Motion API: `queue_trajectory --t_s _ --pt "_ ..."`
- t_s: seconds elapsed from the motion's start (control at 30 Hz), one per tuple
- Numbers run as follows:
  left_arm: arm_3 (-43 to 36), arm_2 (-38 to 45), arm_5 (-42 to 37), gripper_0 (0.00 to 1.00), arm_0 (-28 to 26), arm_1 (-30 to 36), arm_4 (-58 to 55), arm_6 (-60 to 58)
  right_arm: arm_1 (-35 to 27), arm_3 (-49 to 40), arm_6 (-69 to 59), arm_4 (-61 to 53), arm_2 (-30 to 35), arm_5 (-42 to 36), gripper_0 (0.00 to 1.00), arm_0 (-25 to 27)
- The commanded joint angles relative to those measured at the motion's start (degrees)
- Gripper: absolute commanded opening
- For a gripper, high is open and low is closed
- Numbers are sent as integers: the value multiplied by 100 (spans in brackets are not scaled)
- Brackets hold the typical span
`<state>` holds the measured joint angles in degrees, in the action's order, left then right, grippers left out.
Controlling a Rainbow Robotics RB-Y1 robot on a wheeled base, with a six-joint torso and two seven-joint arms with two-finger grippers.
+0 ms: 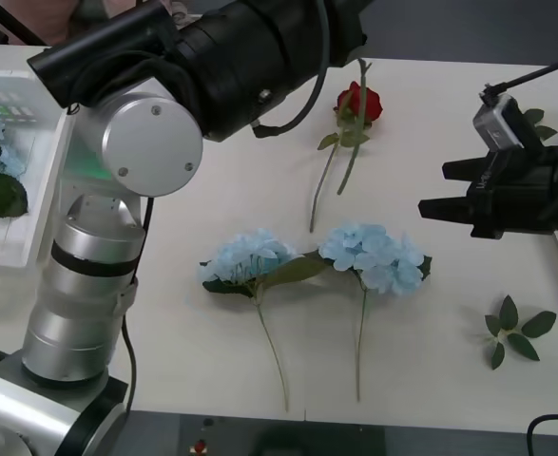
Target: Put the red flowers into the right box and the blue flowers into the left box
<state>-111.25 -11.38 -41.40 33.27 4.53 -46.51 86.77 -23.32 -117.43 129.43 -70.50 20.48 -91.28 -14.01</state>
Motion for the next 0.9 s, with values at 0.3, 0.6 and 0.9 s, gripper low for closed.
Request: queue_trajectory --t_s 0.3,0.6,0.9 --pt "499 -584 1072 0 180 -198 -227 -415 29 915 741 -1704 272 251 100 12" --pt "499 -567 1072 0 180 39 -754 -459 21 915 592 -1845 255 480 100 -199" --pt "499 -549 1072 0 171 188 -948 -459 29 1328 408 -1836 70 559 100 -691"
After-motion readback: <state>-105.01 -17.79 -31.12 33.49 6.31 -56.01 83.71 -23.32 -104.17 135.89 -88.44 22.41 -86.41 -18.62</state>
